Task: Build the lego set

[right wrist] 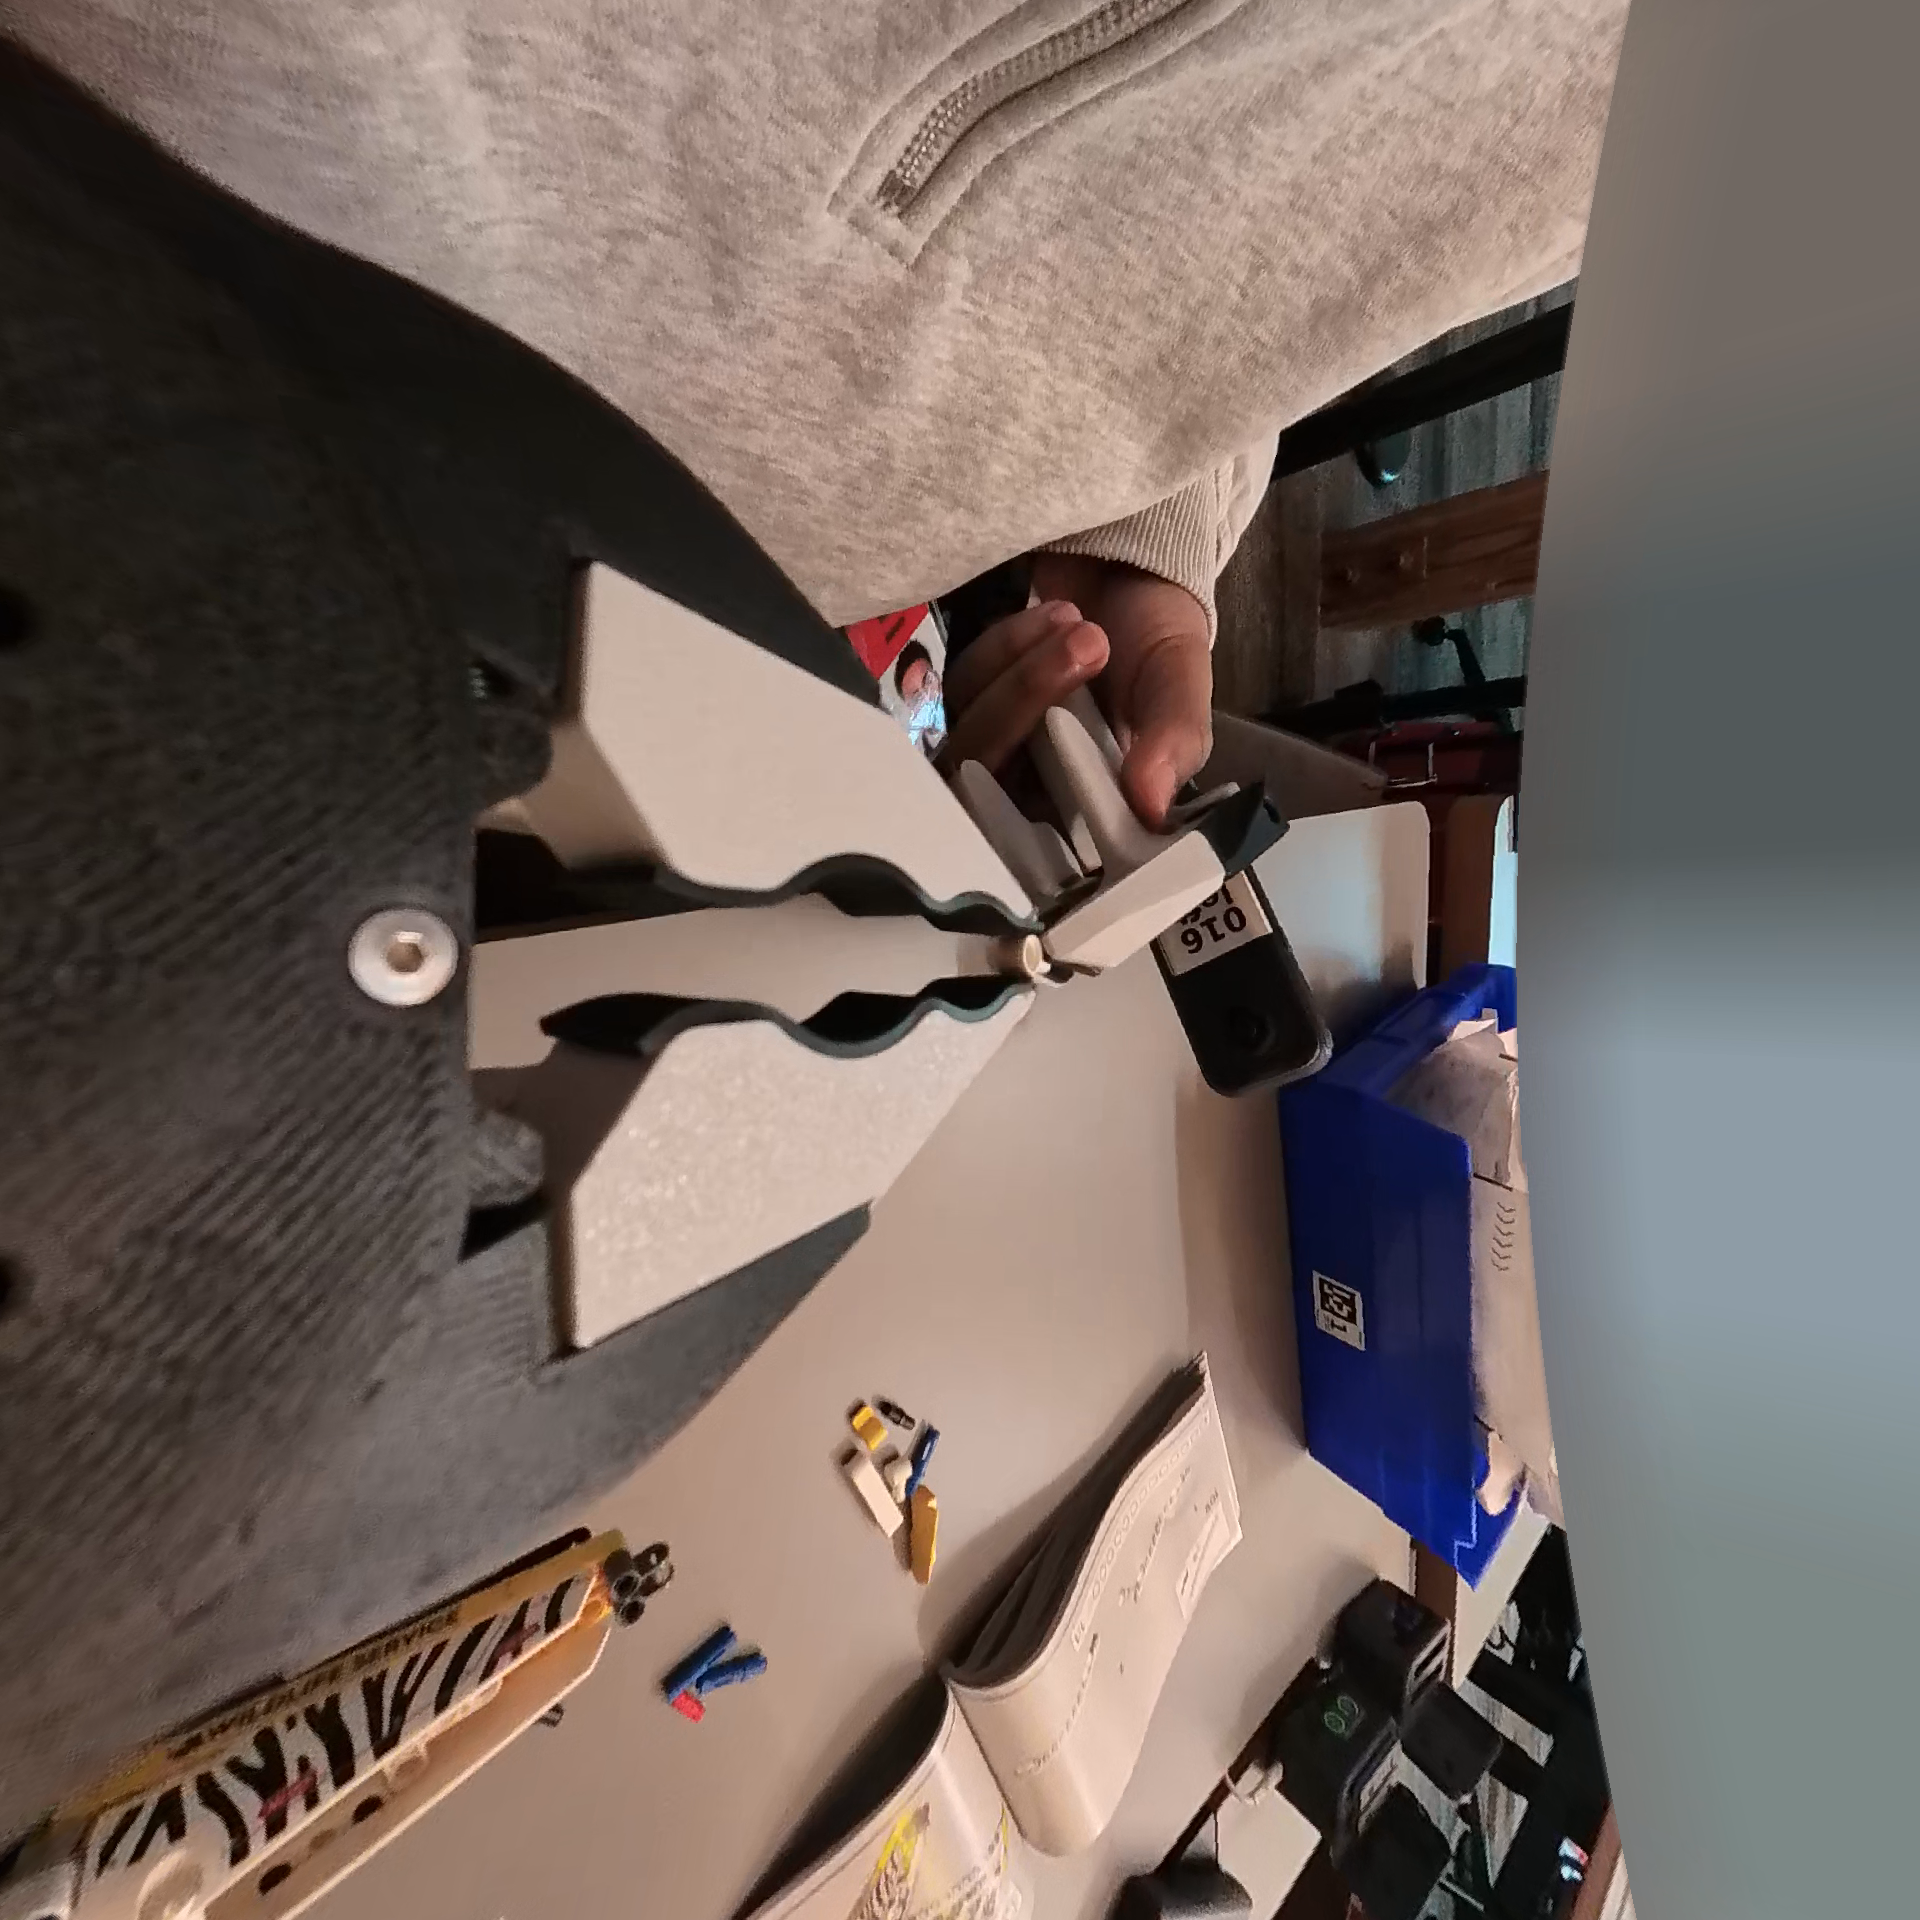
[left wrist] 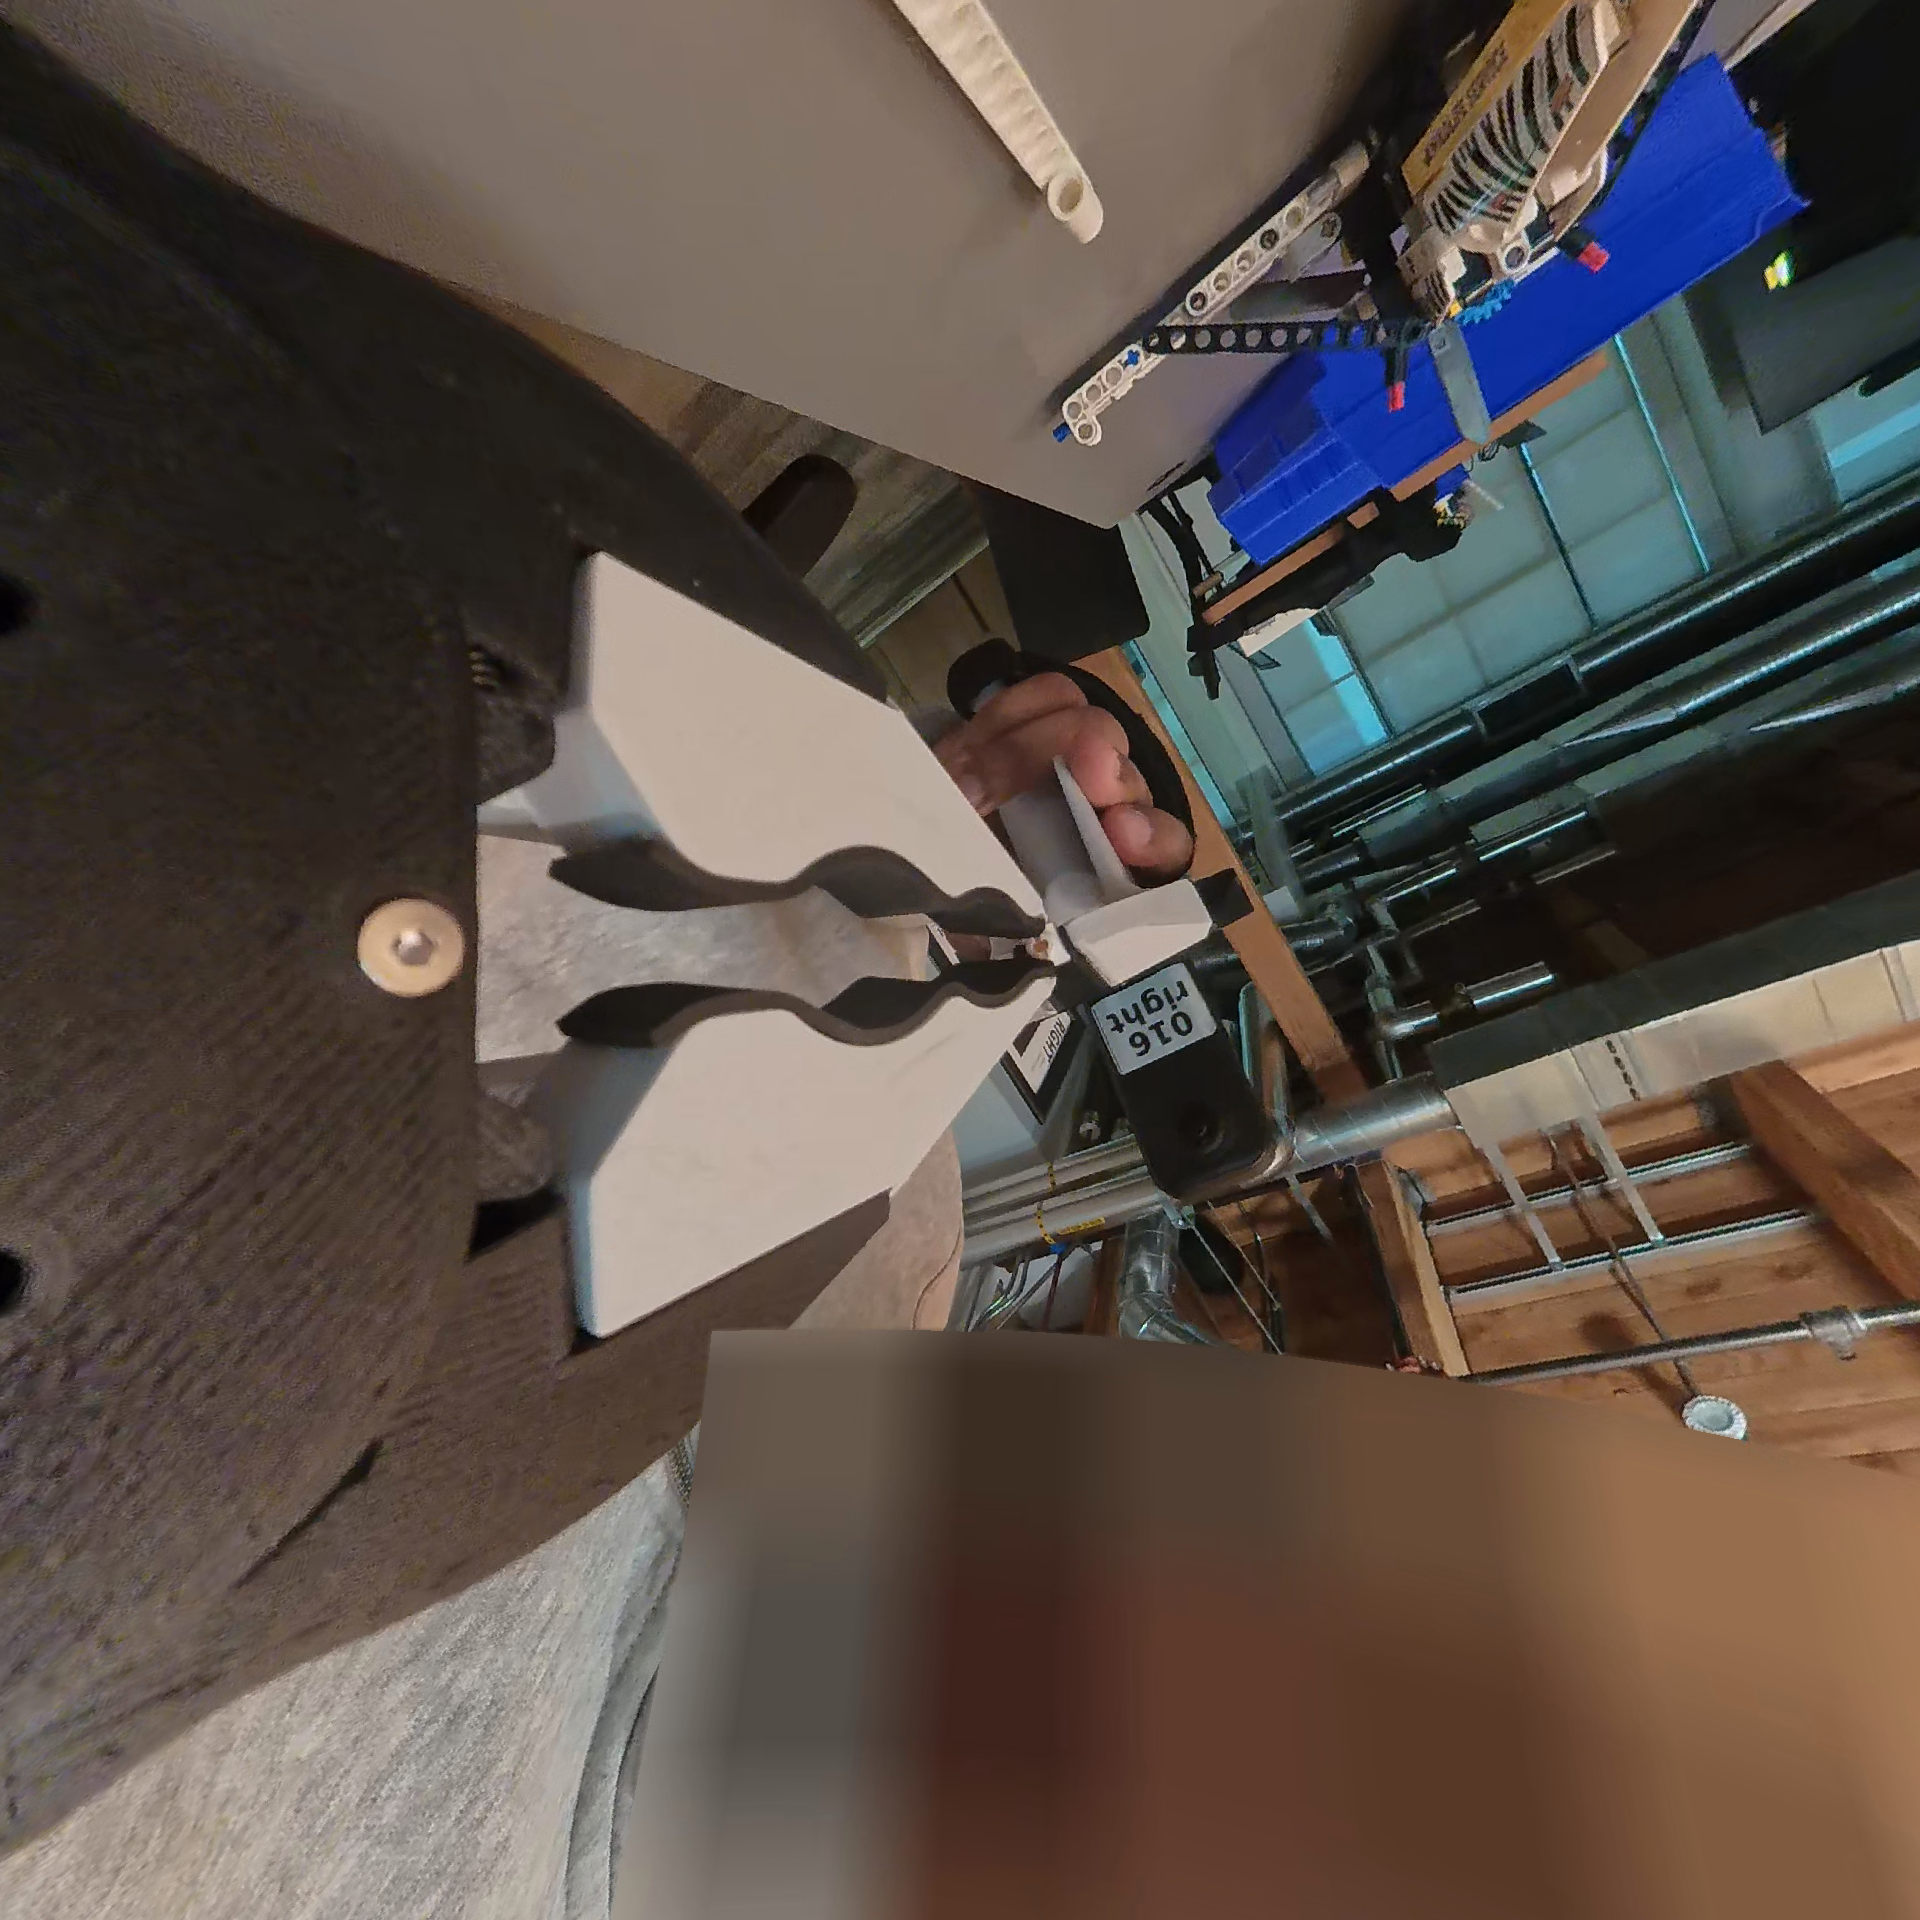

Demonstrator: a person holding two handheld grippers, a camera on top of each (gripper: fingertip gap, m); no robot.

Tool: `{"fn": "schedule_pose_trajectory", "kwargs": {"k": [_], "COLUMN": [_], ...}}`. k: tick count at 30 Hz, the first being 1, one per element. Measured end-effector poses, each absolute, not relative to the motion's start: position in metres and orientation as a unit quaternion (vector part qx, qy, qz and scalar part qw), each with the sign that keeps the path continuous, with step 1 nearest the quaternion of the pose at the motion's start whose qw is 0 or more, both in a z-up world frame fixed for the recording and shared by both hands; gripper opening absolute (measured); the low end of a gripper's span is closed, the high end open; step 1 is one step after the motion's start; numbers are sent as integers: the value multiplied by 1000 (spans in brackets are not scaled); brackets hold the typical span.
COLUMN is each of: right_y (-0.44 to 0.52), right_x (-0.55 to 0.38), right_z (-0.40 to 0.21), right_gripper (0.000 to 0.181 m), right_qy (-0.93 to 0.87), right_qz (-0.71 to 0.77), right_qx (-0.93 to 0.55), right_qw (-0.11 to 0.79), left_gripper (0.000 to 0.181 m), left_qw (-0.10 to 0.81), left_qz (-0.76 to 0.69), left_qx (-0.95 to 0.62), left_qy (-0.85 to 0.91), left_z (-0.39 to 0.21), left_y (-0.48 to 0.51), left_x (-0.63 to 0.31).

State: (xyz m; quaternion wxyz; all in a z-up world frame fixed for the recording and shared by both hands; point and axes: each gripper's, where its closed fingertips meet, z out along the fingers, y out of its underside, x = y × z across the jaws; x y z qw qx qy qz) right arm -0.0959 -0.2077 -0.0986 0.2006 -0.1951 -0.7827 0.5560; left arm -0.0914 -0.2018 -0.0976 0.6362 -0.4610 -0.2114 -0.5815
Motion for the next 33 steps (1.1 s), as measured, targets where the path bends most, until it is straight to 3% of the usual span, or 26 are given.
{"fn": "schedule_pose_trajectory", "kwargs": {"k": [1, 13, 21, 33], "right_y": [-208, -206, -191, -185], "right_x": [-96, -104, -140, -150], "right_z": [-98, -99, -148, -209], "right_gripper": [5, 4, 4, 5], "right_qy": [-782, -794, -868, -964], "right_qz": [558, 535, 406, 192], "right_qx": [-195, -204, -245, -182], "right_qw": [198, 204, 149, 34], "left_gripper": [3, 8, 20, 20], "left_qw": [637, 646, 602, 581], "left_qz": [-582, -546, -211, -189], "left_qx": [-461, -488, -707, -731], "left_qy": [-210, -215, -304, -303], "left_z": [-97, -99, -164, -187], "left_y": [-202, -204, -220, -220], "left_x": [-91, -98, -156, -160]}}
